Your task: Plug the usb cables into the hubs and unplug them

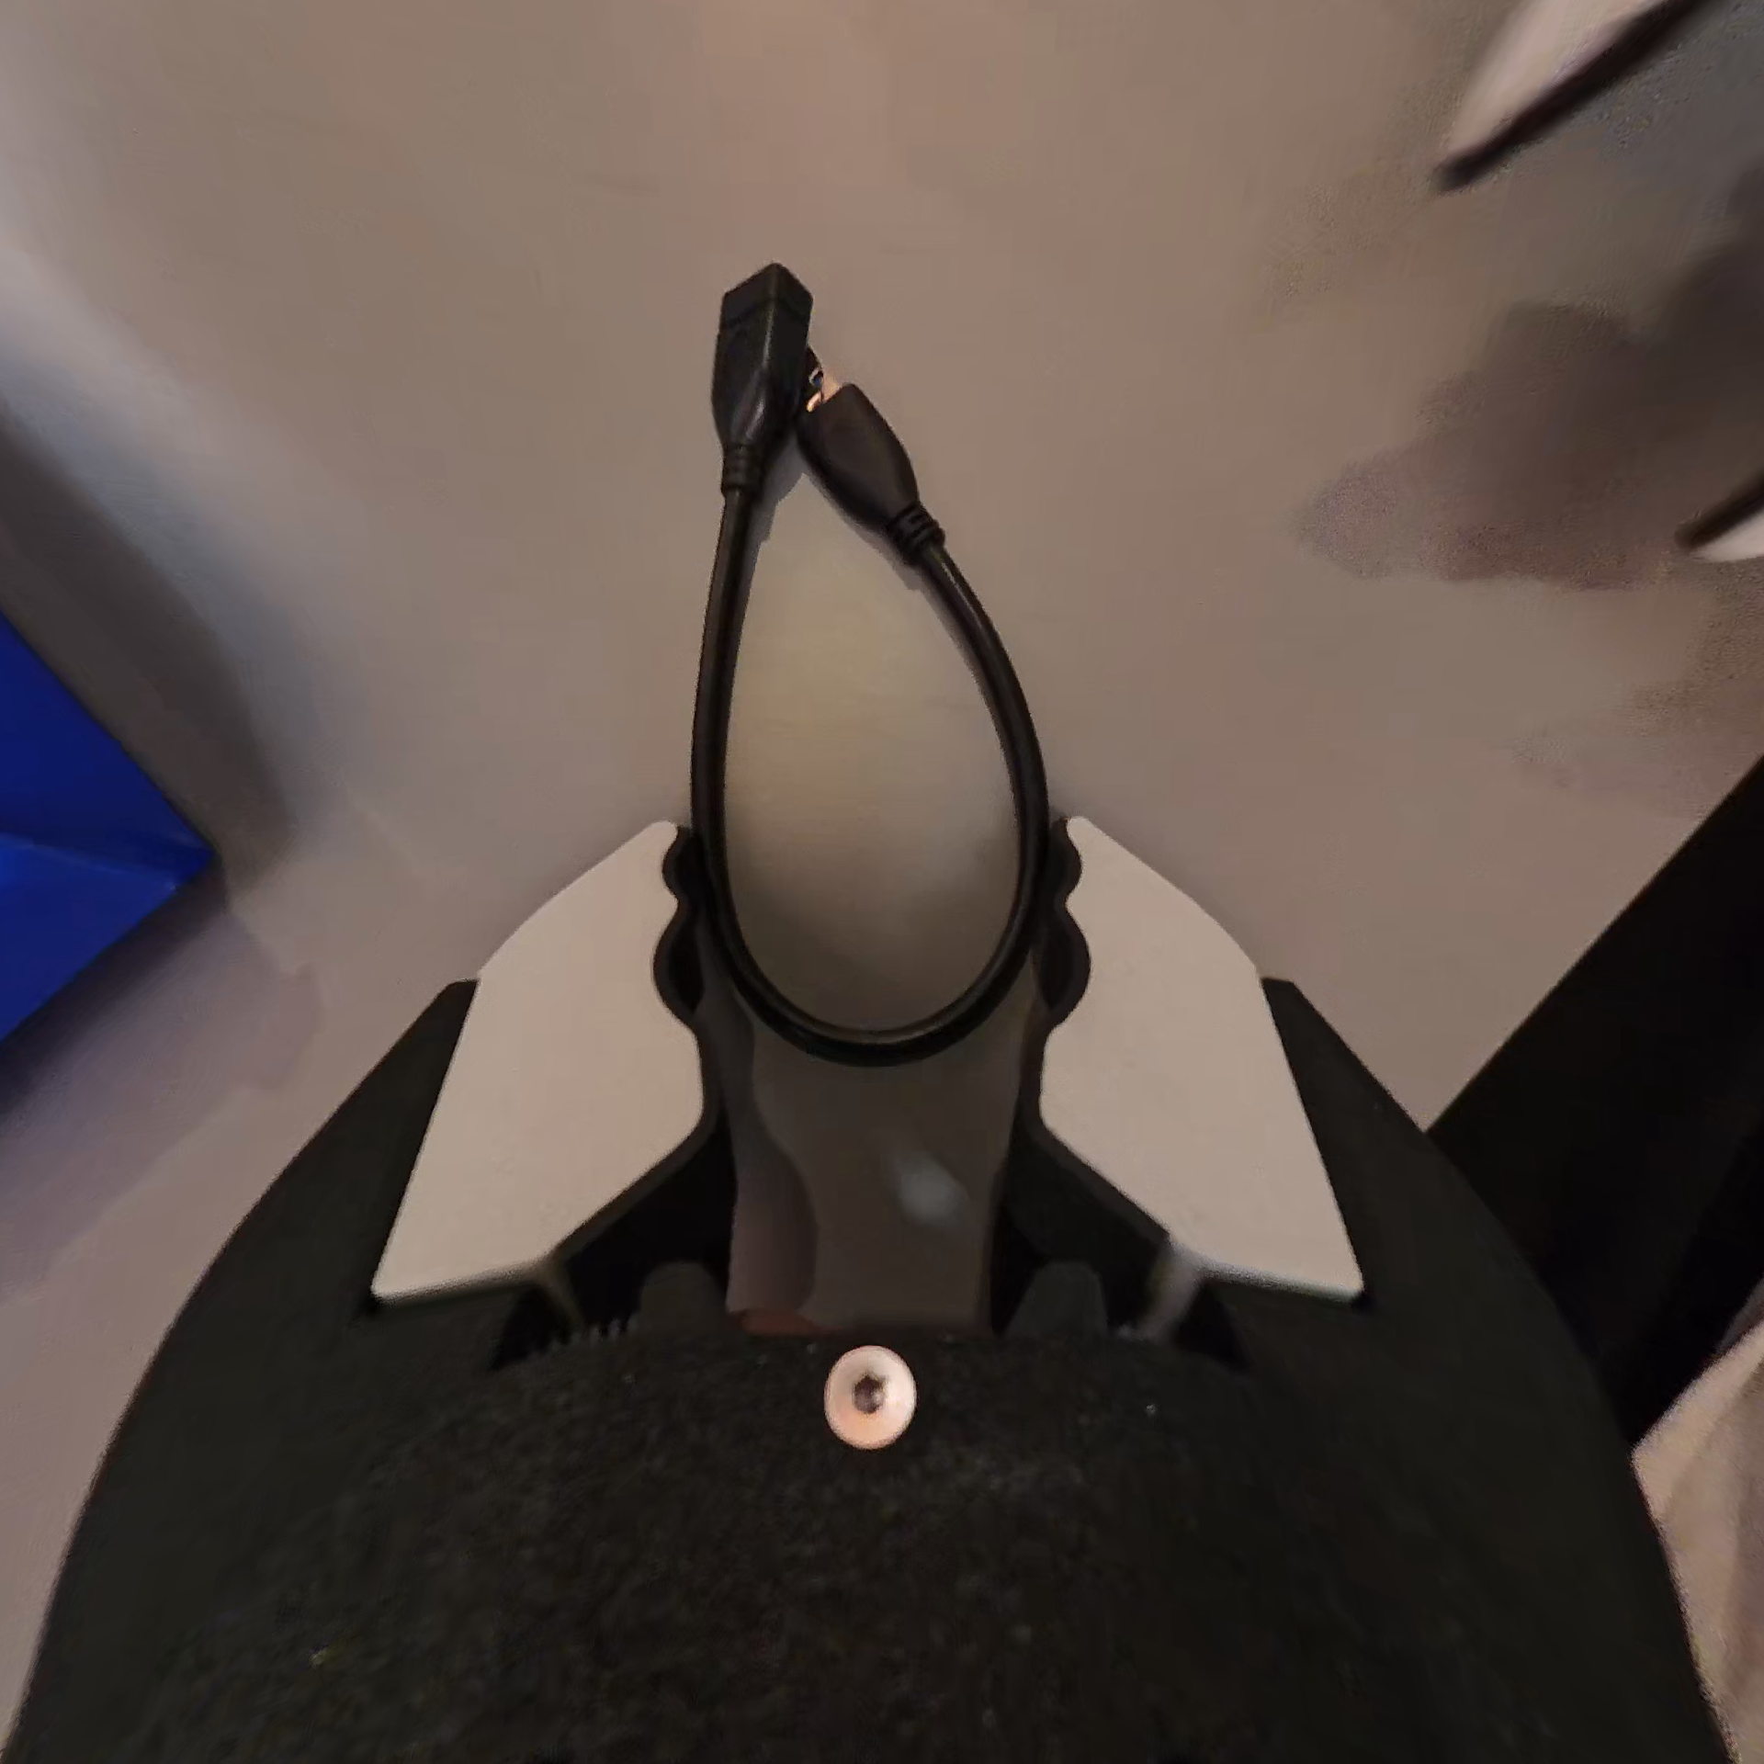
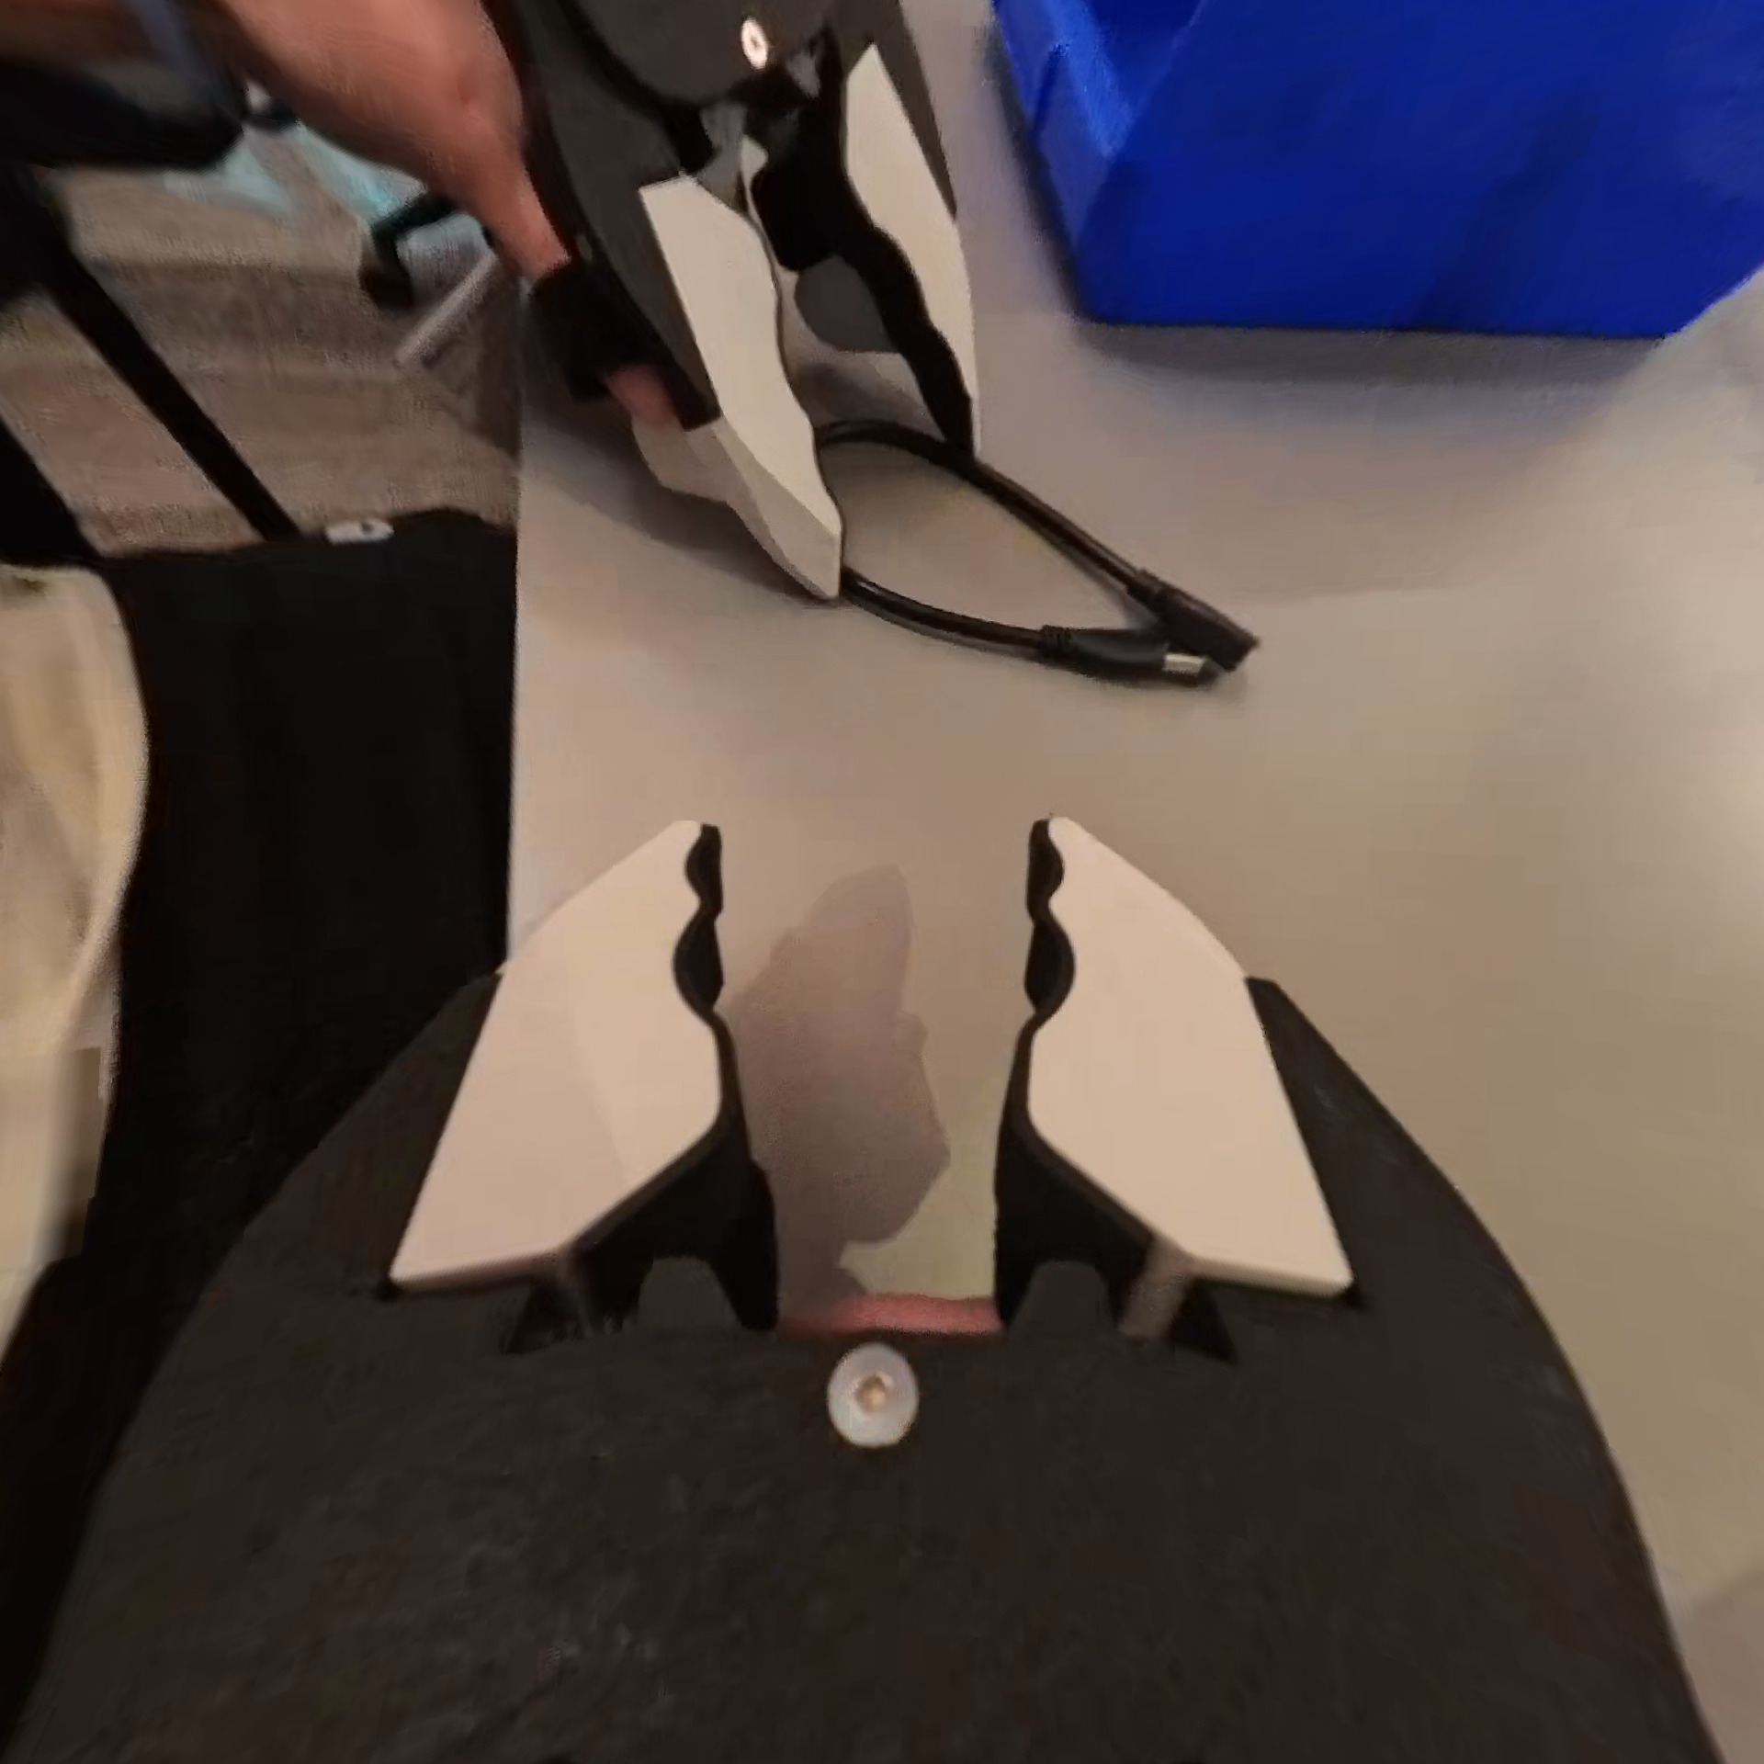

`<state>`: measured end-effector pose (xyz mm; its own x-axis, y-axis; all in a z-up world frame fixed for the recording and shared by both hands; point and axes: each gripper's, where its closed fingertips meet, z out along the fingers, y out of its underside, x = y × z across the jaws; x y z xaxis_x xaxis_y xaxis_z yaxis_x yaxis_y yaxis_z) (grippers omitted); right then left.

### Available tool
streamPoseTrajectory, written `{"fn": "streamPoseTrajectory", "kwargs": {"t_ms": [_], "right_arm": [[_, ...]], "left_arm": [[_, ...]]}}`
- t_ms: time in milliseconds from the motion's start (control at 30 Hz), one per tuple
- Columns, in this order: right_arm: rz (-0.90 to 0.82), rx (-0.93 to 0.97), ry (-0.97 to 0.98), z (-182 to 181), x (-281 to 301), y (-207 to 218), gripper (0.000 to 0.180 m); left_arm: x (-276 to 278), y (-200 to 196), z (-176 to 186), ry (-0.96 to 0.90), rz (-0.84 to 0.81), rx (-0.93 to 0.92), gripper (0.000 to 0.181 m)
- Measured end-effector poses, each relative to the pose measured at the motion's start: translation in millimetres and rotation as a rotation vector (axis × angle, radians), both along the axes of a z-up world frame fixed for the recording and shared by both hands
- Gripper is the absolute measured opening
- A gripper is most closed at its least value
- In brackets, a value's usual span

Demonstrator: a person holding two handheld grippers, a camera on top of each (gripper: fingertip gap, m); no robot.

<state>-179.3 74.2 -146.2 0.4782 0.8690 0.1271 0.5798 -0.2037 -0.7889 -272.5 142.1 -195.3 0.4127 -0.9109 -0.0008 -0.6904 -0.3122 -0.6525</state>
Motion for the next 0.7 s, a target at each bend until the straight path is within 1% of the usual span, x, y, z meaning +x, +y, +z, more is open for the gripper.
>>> {"fn": "streamPoseTrajectory", "kwargs": {"t_ms": [100, 167, 233, 300, 367, 400, 467, 533, 600, 633, 700], "right_arm": [[0.15, 0.022, -0.137, -14, -25, 38, 0.07], [0.256, 0.029, -0.164, -17, -39, 61, 0.07], [0.346, -0.009, -0.212, -23, -46, 75, 0.071], [0.434, -0.054, -0.243, -29, -50, 76, 0.068], [0.482, -0.1, -0.318, -42, -50, 76, 0.063], [0.51, -0.132, -0.312, -43, -51, 72, 0.055], [0.516, -0.173, -0.303, -46, -52, 70, 0.053], [0.475, -0.207, -0.286, -47, -51, 71, 0.049], [0.442, -0.207, -0.298, -46, -49, 67, 0.034], [0.44, -0.207, -0.304, -46, -49, 63, 0.02], [0.405, -0.159, -0.32, -46, -48, 60, 0.017]], "left_arm": [[0, -6, 0, 0.0, -0.03, 0.002, 0.069], [1, -11, 0, 0.001, -0.069, 0.002, 0.07], [1, -17, 0, -0.001, -0.119, 0.003, 0.07], [0, -19, 0, -0.006, -0.154, 0.003, 0.07], [0, -20, 0, -0.01, -0.175, 0.005, 0.07], [0, -20, 0, -0.015, -0.179, 0.005, 0.07], [0, -20, 0, -0.027, -0.18, 0.006, 0.07], [-1, -20, 1, -0.04, -0.175, 0.006, 0.069], [-3, -19, 3, -0.072, -0.159, -0.029, 0.072], [-3, -18, 6, -0.096, -0.144, -0.053, 0.076], [-3, -18, 18, -0.175, -0.133, -0.091, 0.073]]}}
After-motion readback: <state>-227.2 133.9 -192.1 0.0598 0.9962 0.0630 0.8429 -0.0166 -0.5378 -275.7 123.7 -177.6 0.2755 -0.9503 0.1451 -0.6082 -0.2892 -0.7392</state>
